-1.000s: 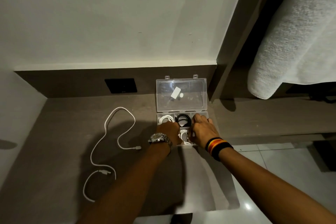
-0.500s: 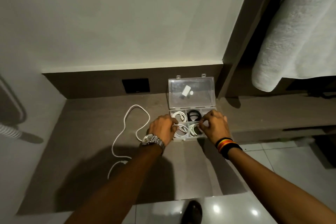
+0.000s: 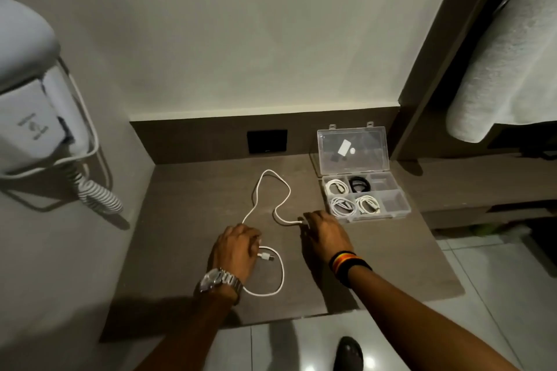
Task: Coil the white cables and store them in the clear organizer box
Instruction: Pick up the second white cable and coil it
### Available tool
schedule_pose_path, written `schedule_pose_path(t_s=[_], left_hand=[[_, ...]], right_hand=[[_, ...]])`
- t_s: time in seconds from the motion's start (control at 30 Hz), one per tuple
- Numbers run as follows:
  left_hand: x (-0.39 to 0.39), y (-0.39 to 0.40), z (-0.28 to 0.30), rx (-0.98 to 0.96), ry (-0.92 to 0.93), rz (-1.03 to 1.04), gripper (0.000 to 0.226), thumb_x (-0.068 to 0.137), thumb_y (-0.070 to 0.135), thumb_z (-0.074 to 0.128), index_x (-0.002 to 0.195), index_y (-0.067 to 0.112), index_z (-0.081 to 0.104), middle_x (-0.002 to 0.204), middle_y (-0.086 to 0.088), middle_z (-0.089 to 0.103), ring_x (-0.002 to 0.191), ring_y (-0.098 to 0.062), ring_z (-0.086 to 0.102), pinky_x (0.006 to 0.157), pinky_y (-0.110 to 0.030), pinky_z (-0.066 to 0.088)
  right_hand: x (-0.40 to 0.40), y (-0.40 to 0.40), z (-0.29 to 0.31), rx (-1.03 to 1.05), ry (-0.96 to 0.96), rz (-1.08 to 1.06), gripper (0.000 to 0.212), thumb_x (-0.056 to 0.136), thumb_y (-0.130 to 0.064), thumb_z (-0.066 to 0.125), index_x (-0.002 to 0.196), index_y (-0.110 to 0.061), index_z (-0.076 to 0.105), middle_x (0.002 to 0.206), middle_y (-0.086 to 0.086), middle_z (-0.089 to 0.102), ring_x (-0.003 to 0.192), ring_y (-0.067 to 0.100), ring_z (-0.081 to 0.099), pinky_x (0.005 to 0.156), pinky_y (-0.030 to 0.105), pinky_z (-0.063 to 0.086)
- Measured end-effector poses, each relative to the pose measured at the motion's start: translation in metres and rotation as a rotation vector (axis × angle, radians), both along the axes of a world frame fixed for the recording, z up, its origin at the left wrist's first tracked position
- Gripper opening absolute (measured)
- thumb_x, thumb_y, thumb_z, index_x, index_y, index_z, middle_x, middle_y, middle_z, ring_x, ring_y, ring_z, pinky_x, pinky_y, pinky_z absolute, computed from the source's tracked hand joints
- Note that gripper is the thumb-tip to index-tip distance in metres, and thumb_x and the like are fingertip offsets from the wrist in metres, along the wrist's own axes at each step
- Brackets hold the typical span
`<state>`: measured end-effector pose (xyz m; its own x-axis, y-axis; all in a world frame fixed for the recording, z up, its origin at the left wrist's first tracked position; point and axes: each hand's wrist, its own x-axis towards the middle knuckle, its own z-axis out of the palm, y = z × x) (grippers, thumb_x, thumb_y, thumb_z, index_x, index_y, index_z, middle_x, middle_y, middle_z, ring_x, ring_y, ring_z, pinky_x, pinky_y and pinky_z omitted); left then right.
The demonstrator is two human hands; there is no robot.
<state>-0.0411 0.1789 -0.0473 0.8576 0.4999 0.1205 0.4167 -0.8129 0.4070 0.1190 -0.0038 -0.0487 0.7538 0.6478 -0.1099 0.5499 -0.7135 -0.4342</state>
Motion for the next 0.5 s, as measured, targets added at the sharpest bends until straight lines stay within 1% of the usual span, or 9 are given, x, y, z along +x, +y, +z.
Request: schedule_pose_path(t_s=[0.07, 0.17, 0.2, 0.27, 0.33, 0.37, 0.43, 0.47, 0.5], left_hand=[[-0.008, -0.003, -0.008, -0.017, 0.021, -0.015, 0.023, 0.086, 0.028, 0.059, 0.104, 0.029, 0.073, 0.106, 0.008, 0.070, 0.096, -0.022, 0.061, 0.085, -0.036, 0.052], [-0.018, -0.009, -0.016, 0.021, 0.089, -0.036, 0.025, 0.087, 0.035, 0.057, 0.109, 0.032, 0.069, 0.110, 0.010, 0.067, 0.099, -0.018, 0.059, 0.086, -0.036, 0.051], [-0.021, -0.010, -0.019, 0.048, 0.119, -0.023, 0.026, 0.088, 0.039, 0.057, 0.111, 0.032, 0.068, 0.112, 0.009, 0.066, 0.100, -0.018, 0.059, 0.086, -0.036, 0.051], [-0.024, -0.010, -0.025, 0.096, 0.187, 0.030, 0.029, 0.086, 0.043, 0.060, 0.113, 0.032, 0.066, 0.112, 0.008, 0.066, 0.102, -0.019, 0.059, 0.087, -0.036, 0.050], [-0.026, -0.012, -0.029, 0.142, 0.248, 0.075, 0.028, 0.086, 0.043, 0.062, 0.112, 0.032, 0.066, 0.109, 0.007, 0.067, 0.100, -0.020, 0.061, 0.088, -0.035, 0.049], [-0.026, -0.012, -0.030, 0.146, 0.267, 0.089, 0.025, 0.087, 0.041, 0.061, 0.110, 0.032, 0.066, 0.106, 0.006, 0.069, 0.098, -0.019, 0.063, 0.087, -0.035, 0.050], [-0.023, -0.012, -0.029, 0.085, 0.283, 0.129, 0.019, 0.089, 0.039, 0.059, 0.101, 0.030, 0.069, 0.099, 0.005, 0.071, 0.090, -0.020, 0.067, 0.080, -0.034, 0.054], [-0.022, -0.011, -0.028, -0.001, 0.270, 0.179, 0.017, 0.087, 0.040, 0.061, 0.095, 0.029, 0.071, 0.094, 0.004, 0.073, 0.085, -0.020, 0.069, 0.076, -0.032, 0.055], [-0.021, -0.010, -0.024, -0.158, 0.219, 0.258, 0.016, 0.083, 0.042, 0.065, 0.087, 0.028, 0.072, 0.087, 0.005, 0.074, 0.080, -0.021, 0.070, 0.071, -0.030, 0.055]], right_hand=[[0.000, 0.008, -0.003, -0.023, -0.003, -0.011, 0.050, 0.096, -0.024, 0.064, 0.145, -0.020, 0.054, 0.141, 0.011, 0.057, 0.126, 0.033, 0.057, 0.107, 0.039, 0.048], [-0.005, 0.022, 0.002, -0.020, -0.011, -0.033, 0.047, 0.096, -0.025, 0.065, 0.142, -0.020, 0.058, 0.138, 0.011, 0.055, 0.124, 0.033, 0.056, 0.107, 0.040, 0.048], [-0.012, 0.025, 0.004, 0.015, -0.032, -0.048, 0.044, 0.095, -0.025, 0.065, 0.138, -0.018, 0.060, 0.135, 0.011, 0.055, 0.121, 0.032, 0.057, 0.105, 0.041, 0.050], [-0.037, 0.026, 0.004, 0.131, -0.056, -0.048, 0.035, 0.096, -0.026, 0.063, 0.129, -0.018, 0.066, 0.124, 0.009, 0.059, 0.111, 0.029, 0.061, 0.097, 0.038, 0.053], [-0.074, 0.020, -0.005, 0.222, -0.012, 0.015, 0.024, 0.096, -0.029, 0.059, 0.117, -0.024, 0.070, 0.113, 0.004, 0.062, 0.103, 0.024, 0.062, 0.088, 0.035, 0.053], [-0.092, 0.016, -0.011, 0.227, 0.024, 0.048, 0.023, 0.096, -0.031, 0.057, 0.113, -0.026, 0.072, 0.110, 0.001, 0.063, 0.103, 0.022, 0.062, 0.088, 0.034, 0.053], [-0.118, 0.008, -0.023, 0.207, 0.098, 0.081, 0.027, 0.096, -0.033, 0.056, 0.117, -0.026, 0.072, 0.114, -0.003, 0.062, 0.112, 0.018, 0.058, 0.096, 0.032, 0.051], [-0.123, 0.004, -0.028, 0.200, 0.105, 0.097, 0.030, 0.096, -0.035, 0.056, 0.121, -0.026, 0.071, 0.120, -0.004, 0.062, 0.118, 0.017, 0.055, 0.102, 0.030, 0.049], [-0.125, 0.001, -0.030, 0.197, 0.084, 0.131, 0.034, 0.096, -0.038, 0.054, 0.123, -0.027, 0.071, 0.128, -0.004, 0.061, 0.125, 0.017, 0.051, 0.107, 0.030, 0.045]])
